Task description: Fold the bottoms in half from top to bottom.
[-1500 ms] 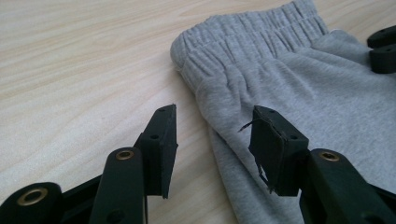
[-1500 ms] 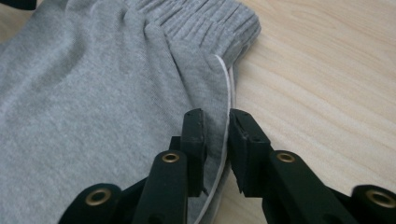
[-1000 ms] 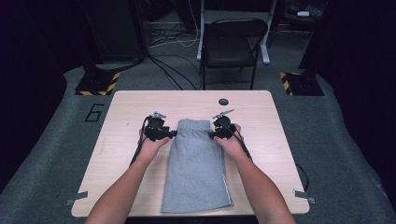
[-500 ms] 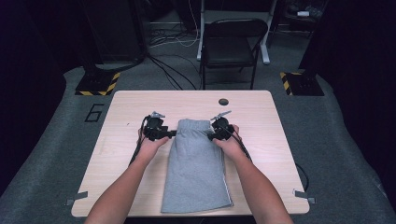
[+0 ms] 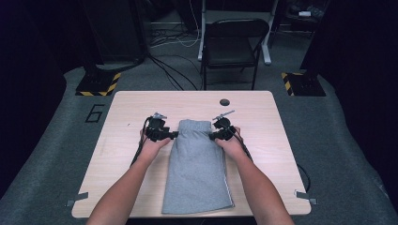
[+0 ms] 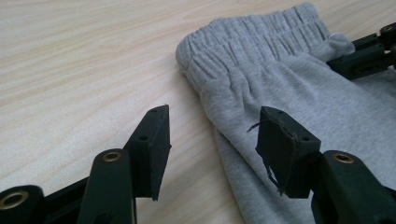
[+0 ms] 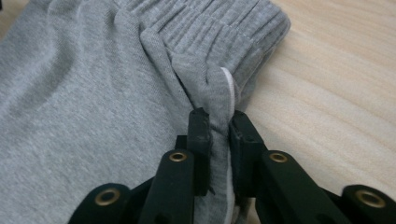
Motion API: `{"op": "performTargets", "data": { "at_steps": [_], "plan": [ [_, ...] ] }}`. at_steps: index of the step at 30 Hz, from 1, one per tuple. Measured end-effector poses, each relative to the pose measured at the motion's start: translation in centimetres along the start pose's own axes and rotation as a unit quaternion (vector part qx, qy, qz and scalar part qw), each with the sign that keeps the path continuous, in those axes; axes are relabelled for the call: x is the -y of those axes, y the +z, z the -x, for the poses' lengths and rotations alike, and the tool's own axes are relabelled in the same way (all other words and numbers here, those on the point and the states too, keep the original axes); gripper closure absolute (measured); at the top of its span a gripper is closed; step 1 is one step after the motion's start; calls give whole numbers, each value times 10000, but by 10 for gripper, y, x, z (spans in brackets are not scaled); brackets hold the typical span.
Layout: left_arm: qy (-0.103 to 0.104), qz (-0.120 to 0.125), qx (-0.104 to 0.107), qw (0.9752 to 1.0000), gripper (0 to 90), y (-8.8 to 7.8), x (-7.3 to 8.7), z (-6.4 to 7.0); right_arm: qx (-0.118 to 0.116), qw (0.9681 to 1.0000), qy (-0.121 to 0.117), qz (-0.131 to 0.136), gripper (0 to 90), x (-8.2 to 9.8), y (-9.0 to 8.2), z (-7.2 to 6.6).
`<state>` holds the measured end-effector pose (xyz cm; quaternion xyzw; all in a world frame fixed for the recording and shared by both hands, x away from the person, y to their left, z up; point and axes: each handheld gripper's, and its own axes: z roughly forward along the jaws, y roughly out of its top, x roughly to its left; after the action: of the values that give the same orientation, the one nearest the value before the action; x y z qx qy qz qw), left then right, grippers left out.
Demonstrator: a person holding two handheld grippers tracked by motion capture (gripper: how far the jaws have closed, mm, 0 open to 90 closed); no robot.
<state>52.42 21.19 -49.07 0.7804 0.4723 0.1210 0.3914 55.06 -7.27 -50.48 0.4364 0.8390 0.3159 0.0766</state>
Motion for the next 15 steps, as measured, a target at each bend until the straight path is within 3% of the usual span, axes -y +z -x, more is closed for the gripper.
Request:
{"op": "performTargets", "data": {
  "at_steps": [2,8,15],
  "plan": [
    [127,-113,-3,9999,438,2,0,-2,84,10000,-9,-2,832,-1,0,-3],
    [35,-127,10,9999,427,14,2,1,418,9987,-288,77,842,0,-2,-13],
    [62,-193,-104,9997,434,25,3,1,412,9980,-381,287,843,1,-11,-15]
  ]
}}
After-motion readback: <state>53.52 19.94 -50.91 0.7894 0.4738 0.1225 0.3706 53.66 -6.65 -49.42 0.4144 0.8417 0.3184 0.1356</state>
